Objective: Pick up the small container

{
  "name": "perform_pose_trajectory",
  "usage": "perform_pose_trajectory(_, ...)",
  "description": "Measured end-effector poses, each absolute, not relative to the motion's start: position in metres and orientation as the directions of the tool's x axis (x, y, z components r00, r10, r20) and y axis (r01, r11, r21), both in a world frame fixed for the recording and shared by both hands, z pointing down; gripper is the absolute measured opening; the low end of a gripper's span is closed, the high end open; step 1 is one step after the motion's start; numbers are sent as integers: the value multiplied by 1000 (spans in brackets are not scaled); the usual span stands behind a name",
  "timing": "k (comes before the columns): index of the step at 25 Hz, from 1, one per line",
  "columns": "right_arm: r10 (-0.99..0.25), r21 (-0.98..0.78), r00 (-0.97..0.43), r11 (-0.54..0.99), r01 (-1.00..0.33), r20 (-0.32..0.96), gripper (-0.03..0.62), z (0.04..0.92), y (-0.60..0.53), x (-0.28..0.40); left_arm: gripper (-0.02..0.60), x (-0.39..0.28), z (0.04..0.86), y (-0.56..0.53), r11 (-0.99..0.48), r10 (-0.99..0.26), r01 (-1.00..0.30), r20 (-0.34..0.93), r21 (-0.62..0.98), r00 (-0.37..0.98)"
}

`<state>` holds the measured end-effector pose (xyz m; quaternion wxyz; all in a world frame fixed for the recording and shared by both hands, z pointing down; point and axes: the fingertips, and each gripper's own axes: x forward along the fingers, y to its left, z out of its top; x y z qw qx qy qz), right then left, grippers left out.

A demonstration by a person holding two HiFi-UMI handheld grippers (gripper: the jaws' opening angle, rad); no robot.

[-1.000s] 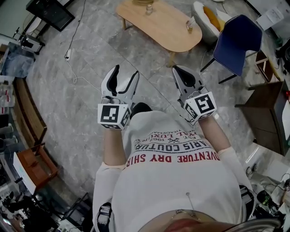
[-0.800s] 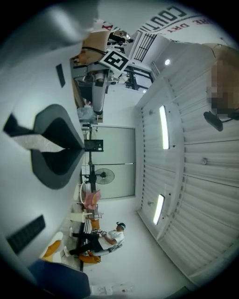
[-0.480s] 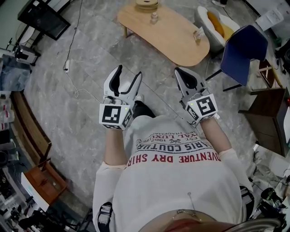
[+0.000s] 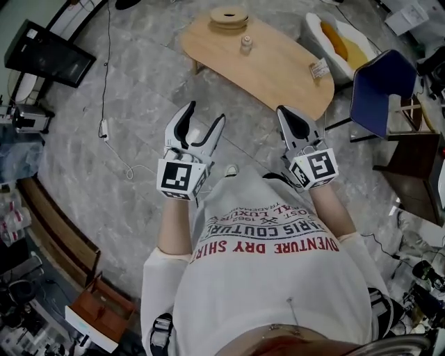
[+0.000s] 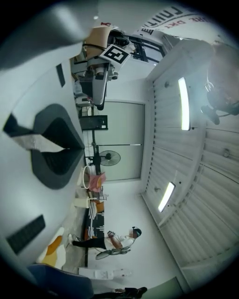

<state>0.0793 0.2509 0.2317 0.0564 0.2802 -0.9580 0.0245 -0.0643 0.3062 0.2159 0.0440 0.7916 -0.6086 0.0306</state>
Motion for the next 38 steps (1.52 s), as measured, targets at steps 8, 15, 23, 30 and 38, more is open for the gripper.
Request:
perform_pose_trajectory(8,-571,-33,-804,811,-584,168,6,260,171,54,272,-92,256,215,-305,-939,-951,152,52,309)
perform_pose_trajectory(15,-572,-58,-800,806,-589,181,6,292,53,44,302,-97,303,98,-331,-917,-942,215,58,335)
perform_pose_trajectory(23,-568,-105,-786,791,-603,242,6,342,-87,36,330,-108,363,-43,-289,-899,-948,302,130,316)
perform_pose_trajectory(30,-560,-139,-768,772,-620,310,6,416,-152,25,356,-105,468,-116,-345,-846,-932,394,108,359)
perform_pose_trajectory(38,-583,-169,-722,722,-671,373,7,516,-196,13,417,-94,609,-175,-433,-780,-892,443,129,442)
